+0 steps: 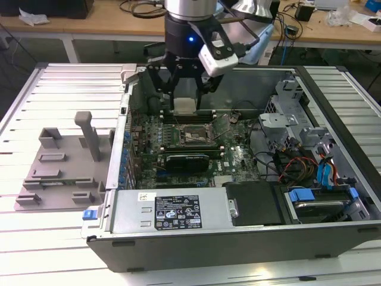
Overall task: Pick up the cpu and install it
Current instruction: 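Pick up the cpu and move it towards the insertion slot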
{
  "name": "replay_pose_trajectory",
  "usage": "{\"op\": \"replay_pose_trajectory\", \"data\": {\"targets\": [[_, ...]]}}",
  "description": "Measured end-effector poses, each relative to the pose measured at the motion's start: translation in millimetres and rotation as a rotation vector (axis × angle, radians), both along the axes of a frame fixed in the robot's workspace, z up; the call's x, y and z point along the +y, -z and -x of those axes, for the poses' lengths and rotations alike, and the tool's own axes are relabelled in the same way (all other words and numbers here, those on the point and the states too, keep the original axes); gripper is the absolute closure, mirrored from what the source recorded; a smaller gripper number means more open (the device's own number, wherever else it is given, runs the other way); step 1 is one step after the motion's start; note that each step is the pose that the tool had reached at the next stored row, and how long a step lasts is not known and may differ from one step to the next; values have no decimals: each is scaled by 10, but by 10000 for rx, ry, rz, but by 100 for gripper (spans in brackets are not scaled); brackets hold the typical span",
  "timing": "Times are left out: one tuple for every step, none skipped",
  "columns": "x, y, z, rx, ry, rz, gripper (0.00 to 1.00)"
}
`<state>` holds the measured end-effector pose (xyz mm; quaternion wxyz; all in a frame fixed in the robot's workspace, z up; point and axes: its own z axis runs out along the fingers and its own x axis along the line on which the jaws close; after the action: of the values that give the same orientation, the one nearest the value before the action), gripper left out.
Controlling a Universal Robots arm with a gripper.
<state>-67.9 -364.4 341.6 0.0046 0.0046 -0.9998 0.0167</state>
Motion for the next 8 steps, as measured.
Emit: {"op": "replay_pose_trajectory", "data": {"targets": [[10,18,-38,13,-3,-1,45],[21,37,-77,27,-1,-1,45],[29,53,-109,39,0,0,45],[36,72,-143,49,-1,1,45],[53,115,-220,69,-1,-1,45],[60,134,-254,76,0,-1,45],[66,151,-284,83,-1,0,45],[83,197,-348,92,0,-1,45]]}}
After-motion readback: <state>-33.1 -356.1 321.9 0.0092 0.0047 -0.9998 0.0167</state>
